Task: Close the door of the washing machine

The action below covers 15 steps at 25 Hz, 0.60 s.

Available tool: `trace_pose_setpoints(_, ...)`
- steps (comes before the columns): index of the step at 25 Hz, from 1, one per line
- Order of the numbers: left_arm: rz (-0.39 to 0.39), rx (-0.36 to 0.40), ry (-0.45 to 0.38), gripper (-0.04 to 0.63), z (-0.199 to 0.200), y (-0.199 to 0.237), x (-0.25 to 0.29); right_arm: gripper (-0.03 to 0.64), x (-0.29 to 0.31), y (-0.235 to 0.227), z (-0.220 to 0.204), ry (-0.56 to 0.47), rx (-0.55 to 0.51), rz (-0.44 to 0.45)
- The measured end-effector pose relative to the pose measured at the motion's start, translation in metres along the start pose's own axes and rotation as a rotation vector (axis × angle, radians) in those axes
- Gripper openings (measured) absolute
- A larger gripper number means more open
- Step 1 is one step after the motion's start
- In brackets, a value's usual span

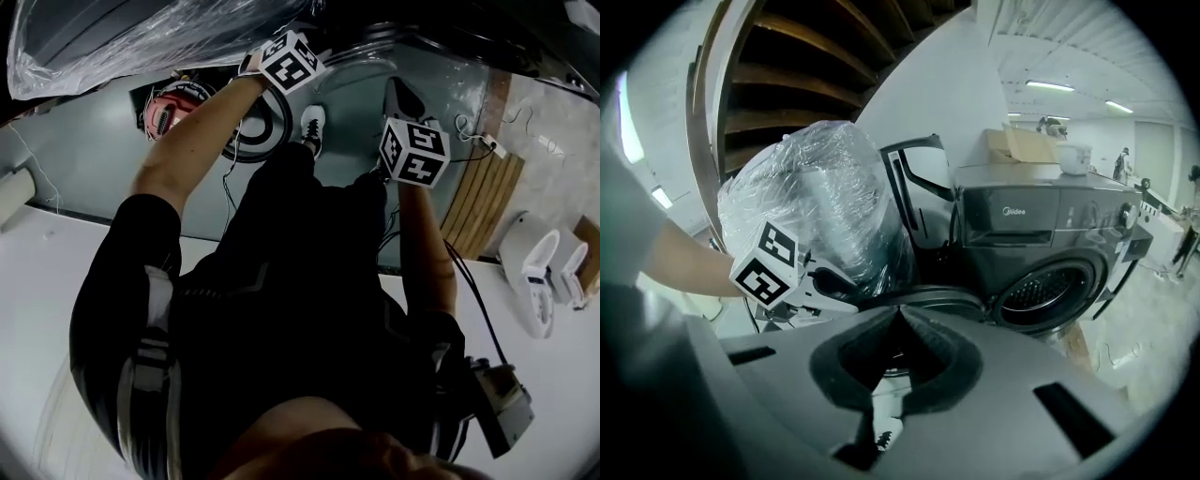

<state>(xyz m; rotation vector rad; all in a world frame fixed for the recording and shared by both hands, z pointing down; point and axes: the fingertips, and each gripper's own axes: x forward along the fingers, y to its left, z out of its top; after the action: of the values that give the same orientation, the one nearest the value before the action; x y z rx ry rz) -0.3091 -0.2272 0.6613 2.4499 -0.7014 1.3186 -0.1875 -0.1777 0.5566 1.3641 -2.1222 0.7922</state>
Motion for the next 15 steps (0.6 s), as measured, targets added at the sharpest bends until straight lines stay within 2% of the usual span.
trace_pose_setpoints(4,-0.023,-0.007,0.03,0.154,-0.013,0.006,0.021,0.005,0.02,0.01,-0.012,0.02,0.0,-0.004)
trace_pose_setpoints(9,-0.075,0.015,-0.002,0.156,-0.013,0.007,0.023,0.005,0.035,0.022,-0.028,0.033,0.026,0.012)
trace_pose_setpoints(15,-0.191,-0.002,0.045,0.13,-0.015,0.0,0.026,0.005,0.042,0.024,-0.034,0.033,0.034,0.011)
